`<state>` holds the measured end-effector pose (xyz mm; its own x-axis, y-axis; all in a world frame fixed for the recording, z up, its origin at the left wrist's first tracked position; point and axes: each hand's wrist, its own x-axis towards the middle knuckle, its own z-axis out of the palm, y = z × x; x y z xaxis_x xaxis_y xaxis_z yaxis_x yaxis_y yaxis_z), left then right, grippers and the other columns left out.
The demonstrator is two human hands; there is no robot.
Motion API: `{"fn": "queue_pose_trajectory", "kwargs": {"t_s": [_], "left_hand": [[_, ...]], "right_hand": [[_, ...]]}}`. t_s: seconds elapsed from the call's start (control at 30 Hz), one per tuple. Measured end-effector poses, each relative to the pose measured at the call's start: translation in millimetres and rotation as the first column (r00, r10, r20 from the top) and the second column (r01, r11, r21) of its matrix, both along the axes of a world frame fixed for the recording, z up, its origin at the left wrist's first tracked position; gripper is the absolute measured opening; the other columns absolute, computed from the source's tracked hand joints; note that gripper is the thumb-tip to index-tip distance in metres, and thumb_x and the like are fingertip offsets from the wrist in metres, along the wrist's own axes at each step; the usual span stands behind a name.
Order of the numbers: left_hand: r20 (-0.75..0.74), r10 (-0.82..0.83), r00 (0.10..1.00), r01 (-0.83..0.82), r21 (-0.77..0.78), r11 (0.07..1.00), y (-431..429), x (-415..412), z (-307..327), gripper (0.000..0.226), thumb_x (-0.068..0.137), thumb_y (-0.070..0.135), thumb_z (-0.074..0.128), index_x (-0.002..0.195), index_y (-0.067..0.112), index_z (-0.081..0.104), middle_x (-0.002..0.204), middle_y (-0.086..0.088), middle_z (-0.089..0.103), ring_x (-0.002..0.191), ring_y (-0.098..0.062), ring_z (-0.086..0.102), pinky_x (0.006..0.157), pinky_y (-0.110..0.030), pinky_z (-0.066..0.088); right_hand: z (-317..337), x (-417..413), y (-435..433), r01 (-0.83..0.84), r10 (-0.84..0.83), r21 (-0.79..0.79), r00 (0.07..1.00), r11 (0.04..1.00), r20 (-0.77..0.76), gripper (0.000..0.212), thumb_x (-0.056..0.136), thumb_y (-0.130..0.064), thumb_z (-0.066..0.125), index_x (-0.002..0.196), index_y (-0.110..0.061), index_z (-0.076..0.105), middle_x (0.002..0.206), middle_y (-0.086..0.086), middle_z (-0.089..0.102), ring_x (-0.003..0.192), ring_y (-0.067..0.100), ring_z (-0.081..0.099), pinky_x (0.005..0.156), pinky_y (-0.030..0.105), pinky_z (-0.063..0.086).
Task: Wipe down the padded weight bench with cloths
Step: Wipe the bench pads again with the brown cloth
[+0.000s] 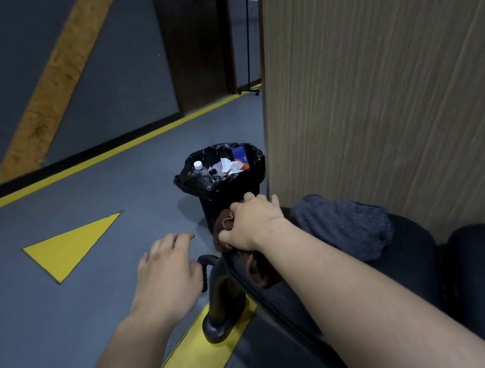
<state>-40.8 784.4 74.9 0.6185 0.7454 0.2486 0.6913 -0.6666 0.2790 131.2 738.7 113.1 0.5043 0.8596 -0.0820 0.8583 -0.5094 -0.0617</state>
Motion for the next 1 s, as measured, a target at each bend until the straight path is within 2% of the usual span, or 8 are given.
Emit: {"fn": "queue_pose_trajectory", "kwargs": {"t_s": [0.2, 0.43, 0.5, 0.6, 0.67, 0.73, 0.87, 1.0], "left_hand": [[0.197, 0.028, 0.98, -0.028, -0.001, 1.0, -3.8, 5.6, 18.0, 0.04, 0.091, 0.008, 0.05, 0.131, 0.013, 0.056, 0.133, -0.007, 0.056, 0.124, -0.03, 0.047, 0.099, -0.047, 0.039], [0.269, -0.109, 0.957, 0.111, 0.009, 0.994, -36.2, 32.1, 38.5, 0.037, 0.094, 0.015, 0.053, 0.131, 0.016, 0.056, 0.133, -0.005, 0.054, 0.125, -0.028, 0.044, 0.1, -0.046, 0.037], [0.313, -0.201, 0.928, 0.208, 0.011, 0.978, -51.0, 49.1, 44.1, 0.036, 0.095, 0.021, 0.054, 0.132, 0.019, 0.056, 0.133, -0.002, 0.054, 0.125, -0.026, 0.043, 0.101, -0.045, 0.038], [0.315, -0.376, 0.871, 0.401, -0.018, 0.916, -77.7, 79.6, 51.8, 0.045, 0.093, 0.04, 0.053, 0.136, 0.027, 0.053, 0.136, 0.006, 0.051, 0.129, -0.021, 0.042, 0.106, -0.045, 0.038], [0.268, -0.474, 0.838, 0.507, -0.064, 0.86, -96.0, 98.7, 54.5, 0.057, 0.088, 0.055, 0.051, 0.14, 0.034, 0.05, 0.139, 0.01, 0.046, 0.132, -0.018, 0.039, 0.11, -0.047, 0.035], [0.199, -0.522, 0.83, 0.547, -0.104, 0.83, -110.2, 117.0, 54.4, 0.066, 0.083, 0.067, 0.054, 0.143, 0.041, 0.045, 0.148, 0.01, 0.037, 0.139, -0.017, 0.03, 0.115, -0.054, 0.026], [0.084, -0.509, 0.856, 0.516, -0.163, 0.841, -120.5, 147.2, 53.8, 0.079, 0.076, 0.074, 0.061, 0.146, 0.049, 0.035, 0.162, 0.008, 0.019, 0.15, -0.017, 0.008, 0.117, -0.063, 0.004], [0.029, -0.469, 0.883, 0.464, -0.21, 0.86, -112.5, 157.2, 45.0, 0.074, 0.069, 0.073, 0.067, 0.136, 0.05, 0.044, 0.156, 0.008, 0.029, 0.149, -0.023, 0.012, 0.115, -0.069, 0.009]], "right_hand": [[-12.7, -44.2, -58.6, -0.322, 0.307, 0.077, 0.938, 0.944, 0.159, 0.063, 0.08, -0.048, 0.067, 0.133, -0.02, 0.049, 0.137, 0.013, 0.04, 0.128, 0.036, 0.036, 0.116, 0.053, 0.021], [-15.9, -67.6, -162.2, -0.329, 0.325, -0.011, 0.928, 0.944, 0.181, 0.049, 0.088, -0.033, 0.063, 0.132, -0.012, 0.051, 0.148, 0.02, 0.029, 0.142, 0.045, 0.019, 0.119, 0.056, 0.014], [-17.9, -69.6, -195.1, -0.33, 0.327, -0.011, 0.93, 0.944, 0.168, 0.053, 0.075, -0.04, 0.072, 0.12, -0.015, 0.059, 0.141, 0.019, 0.043, 0.137, 0.042, 0.035, 0.115, 0.053, 0.028], [-24.8, -61.0, -240.2, -0.199, 0.187, 0.094, 0.975, 0.975, 0.122, 0.068, 0.041, -0.058, 0.076, 0.1, -0.026, 0.068, 0.117, 0.011, 0.065, 0.111, 0.031, 0.065, 0.094, 0.041, 0.054], [-25.4, -48.2, -267.1, -0.083, 0.071, 0.17, 0.995, 0.982, 0.077, 0.071, 0.046, -0.064, 0.072, 0.106, -0.027, 0.07, 0.12, 0.012, 0.067, 0.111, 0.03, 0.066, 0.091, 0.041, 0.056], [-19.9, -38.6, -287.7, 0.046, -0.051, 0.217, 0.999, 0.975, 0.015, 0.077, 0.062, -0.074, 0.061, 0.122, -0.027, 0.066, 0.136, 0.011, 0.059, 0.126, 0.029, 0.058, 0.1, 0.043, 0.051], [-7.4, -17.0, -295.5, 0.224, -0.213, 0.194, 0.974, 0.955, -0.076, 0.092, 0.08, -0.08, 0.042, 0.155, -0.031, 0.023, 0.164, 0.003, 0.011, 0.151, 0.021, 0.01, 0.123, 0.039, 0.012], [-3.6, 18.8, -281.9, 0.338, -0.32, 0.198, 0.94, 0.92, -0.117, 0.089, 0.081, -0.077, 0.047, 0.149, -0.023, 0.031, 0.158, 0.009, 0.022, 0.146, 0.026, 0.019, 0.121, 0.042, 0.018]]}}
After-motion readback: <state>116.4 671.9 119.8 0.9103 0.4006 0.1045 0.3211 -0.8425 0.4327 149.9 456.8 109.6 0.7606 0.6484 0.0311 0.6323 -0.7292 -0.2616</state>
